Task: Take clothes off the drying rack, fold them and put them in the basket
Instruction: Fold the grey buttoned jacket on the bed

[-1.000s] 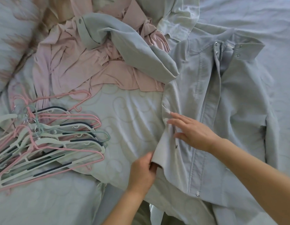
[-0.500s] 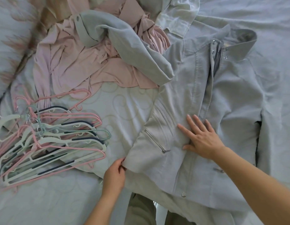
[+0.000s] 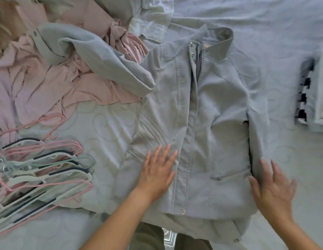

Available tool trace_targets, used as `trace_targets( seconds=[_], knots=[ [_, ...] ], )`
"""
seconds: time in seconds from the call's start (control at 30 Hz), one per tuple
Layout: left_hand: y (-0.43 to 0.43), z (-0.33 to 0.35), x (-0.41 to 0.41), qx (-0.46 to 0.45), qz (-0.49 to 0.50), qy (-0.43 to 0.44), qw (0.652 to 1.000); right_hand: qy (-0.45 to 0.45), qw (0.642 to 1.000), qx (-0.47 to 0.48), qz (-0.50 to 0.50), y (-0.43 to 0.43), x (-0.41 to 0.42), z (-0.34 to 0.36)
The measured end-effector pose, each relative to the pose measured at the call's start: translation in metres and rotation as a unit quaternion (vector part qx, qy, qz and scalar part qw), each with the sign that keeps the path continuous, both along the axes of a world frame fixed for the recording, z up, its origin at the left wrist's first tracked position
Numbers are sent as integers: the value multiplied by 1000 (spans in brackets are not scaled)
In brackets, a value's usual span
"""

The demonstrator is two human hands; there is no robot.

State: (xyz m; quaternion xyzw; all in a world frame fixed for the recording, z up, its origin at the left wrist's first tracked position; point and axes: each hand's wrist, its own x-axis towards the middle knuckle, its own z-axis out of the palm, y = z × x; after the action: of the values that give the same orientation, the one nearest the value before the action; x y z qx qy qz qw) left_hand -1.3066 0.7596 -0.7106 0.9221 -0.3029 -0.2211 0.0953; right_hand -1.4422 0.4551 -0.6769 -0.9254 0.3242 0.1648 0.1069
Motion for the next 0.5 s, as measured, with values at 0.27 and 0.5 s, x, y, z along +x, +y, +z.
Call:
trace_targets(
  seconds=[0.27,0.5],
  knots=[
    [-97,9,2,5,-91,-7,996,-77,945,213,-237,-5,-18,-21],
    [-129,12,-36,-5,-126,-3,992,-230,929,185,-225,-32,-11,-4]
  ],
)
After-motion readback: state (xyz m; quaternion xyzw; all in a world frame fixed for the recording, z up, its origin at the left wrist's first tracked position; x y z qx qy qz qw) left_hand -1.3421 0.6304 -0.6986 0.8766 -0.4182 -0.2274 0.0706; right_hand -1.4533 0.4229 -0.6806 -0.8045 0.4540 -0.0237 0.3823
